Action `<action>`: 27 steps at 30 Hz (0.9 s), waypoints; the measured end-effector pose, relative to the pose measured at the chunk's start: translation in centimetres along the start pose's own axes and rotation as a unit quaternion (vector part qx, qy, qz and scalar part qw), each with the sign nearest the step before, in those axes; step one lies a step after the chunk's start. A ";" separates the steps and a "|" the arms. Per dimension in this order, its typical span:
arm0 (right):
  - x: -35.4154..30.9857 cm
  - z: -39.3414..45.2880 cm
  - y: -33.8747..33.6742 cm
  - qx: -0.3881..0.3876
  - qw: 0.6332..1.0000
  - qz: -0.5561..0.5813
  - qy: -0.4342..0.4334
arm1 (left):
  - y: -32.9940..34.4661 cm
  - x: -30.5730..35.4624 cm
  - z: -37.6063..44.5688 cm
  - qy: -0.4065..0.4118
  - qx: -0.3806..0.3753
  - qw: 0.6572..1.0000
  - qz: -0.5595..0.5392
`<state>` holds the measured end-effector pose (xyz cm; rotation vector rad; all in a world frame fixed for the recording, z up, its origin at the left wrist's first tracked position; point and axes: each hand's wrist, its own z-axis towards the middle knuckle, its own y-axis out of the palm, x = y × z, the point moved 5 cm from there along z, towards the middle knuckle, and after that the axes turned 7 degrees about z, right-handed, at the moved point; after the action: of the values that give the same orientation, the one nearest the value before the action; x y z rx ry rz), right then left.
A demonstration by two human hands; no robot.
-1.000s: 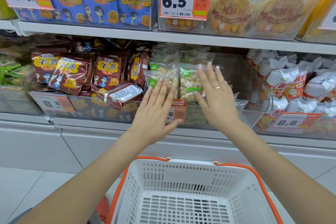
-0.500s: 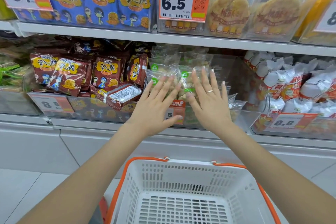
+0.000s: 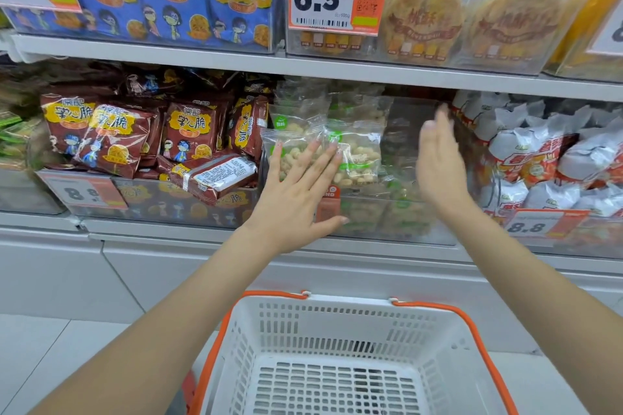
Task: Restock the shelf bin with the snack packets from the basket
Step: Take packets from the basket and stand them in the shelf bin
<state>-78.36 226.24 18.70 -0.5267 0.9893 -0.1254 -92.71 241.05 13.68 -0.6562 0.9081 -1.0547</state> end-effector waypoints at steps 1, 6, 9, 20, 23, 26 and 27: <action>1.6 0.9 -1.1 0.012 0.996 0.009 0.093 | 0.0 0.0 0.0 0.002 0.001 1.000 0.004; 5.9 2.2 -0.8 -0.090 0.935 0.108 0.325 | -0.1 0.5 0.7 0.006 0.020 1.000 0.007; 5.7 1.8 1.0 -0.177 0.866 0.264 0.386 | 0.2 0.5 1.0 0.005 0.020 1.000 0.014; 9.9 8.6 2.7 -0.131 0.891 0.241 0.362 | 0.5 0.4 1.6 0.010 0.057 0.998 0.028; 9.6 9.0 4.1 -0.151 0.898 0.220 0.350 | 0.7 0.3 1.8 0.009 0.049 0.998 0.034; 7.0 9.5 3.5 -0.100 0.920 0.184 0.331 | 0.8 0.4 1.9 0.009 0.053 0.998 0.035; 6.5 10.4 3.5 -0.051 0.925 0.208 0.314 | 0.7 0.4 1.8 0.008 0.053 0.998 0.035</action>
<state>-66.73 230.90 16.61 -0.3616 1.7235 0.1515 -90.70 241.04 13.86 -0.5239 0.8774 -1.0389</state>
